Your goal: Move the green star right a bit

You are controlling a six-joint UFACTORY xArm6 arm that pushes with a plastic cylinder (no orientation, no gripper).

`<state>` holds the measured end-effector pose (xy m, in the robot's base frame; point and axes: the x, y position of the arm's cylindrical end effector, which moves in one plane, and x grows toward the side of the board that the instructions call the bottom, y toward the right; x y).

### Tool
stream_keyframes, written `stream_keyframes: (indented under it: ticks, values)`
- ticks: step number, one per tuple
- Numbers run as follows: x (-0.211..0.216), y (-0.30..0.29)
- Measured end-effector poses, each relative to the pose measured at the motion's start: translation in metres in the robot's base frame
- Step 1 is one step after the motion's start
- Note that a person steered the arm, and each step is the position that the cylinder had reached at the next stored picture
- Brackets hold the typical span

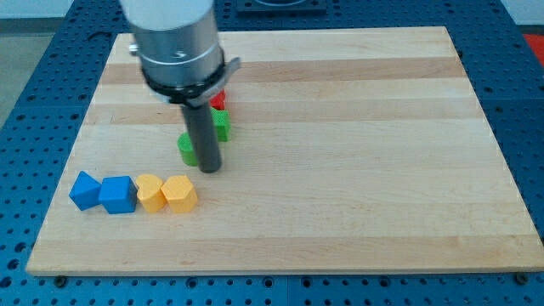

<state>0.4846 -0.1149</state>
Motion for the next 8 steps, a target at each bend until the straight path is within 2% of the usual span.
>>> stream_keyframes:
  ticks: [4, 6, 7, 8]
  values:
    - [-0.003, -0.183]
    - [-0.026, -0.19]
    - [-0.055, -0.184]
    - [-0.067, -0.165]
